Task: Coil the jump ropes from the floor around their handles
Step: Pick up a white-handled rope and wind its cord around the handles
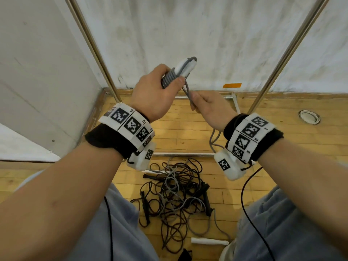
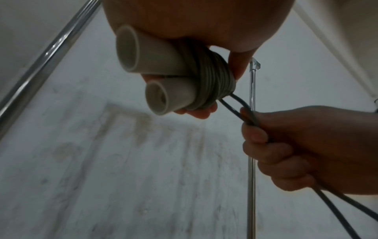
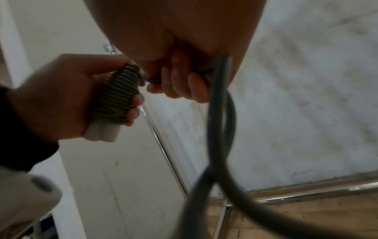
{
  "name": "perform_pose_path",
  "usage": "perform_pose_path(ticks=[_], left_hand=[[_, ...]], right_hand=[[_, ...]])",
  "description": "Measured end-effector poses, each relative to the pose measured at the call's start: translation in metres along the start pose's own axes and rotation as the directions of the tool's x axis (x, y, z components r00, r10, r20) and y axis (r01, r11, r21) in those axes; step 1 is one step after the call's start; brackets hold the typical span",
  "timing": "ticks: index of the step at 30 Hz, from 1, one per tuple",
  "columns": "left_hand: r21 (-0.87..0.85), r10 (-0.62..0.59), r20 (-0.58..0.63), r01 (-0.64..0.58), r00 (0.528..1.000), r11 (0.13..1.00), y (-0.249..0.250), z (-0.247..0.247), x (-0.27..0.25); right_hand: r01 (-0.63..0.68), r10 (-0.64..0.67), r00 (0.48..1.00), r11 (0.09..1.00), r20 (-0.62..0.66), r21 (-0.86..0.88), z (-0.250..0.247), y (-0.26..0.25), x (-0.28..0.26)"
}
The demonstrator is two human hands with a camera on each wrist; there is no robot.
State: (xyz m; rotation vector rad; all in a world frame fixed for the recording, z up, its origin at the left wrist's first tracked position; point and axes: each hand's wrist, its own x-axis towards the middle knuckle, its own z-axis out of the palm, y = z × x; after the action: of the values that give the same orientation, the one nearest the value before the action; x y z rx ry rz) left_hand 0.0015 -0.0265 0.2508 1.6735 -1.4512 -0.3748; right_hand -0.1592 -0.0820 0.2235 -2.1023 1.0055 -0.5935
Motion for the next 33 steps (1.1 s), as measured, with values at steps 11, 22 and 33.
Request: perform_pose_path(ticks=[11, 22, 33], left_hand=[[0.190, 0.006, 0.018, -0.009, 1.000, 0.982, -0.021, 0.008, 0.013], [0.423, -0.039, 0.047, 0.015, 0.998, 0.906, -0.049, 0.018, 0.021], [0.496, -0.077, 0.407, -0.149, 0.910, 0.855, -0.042, 0.031, 0.004]], right_hand=[[-0.128, 0.143, 0.981, 0.985, 0.129, -0.114, 0.007, -0.008, -0.006], [0.081, -0.043, 0.994, 0.896, 0.096, -0.436, -0.005, -0.013, -0.004], [0.175, -0.125, 0.983, 0.836, 0.131, -0.521, -0.024, -0.016, -0.009]])
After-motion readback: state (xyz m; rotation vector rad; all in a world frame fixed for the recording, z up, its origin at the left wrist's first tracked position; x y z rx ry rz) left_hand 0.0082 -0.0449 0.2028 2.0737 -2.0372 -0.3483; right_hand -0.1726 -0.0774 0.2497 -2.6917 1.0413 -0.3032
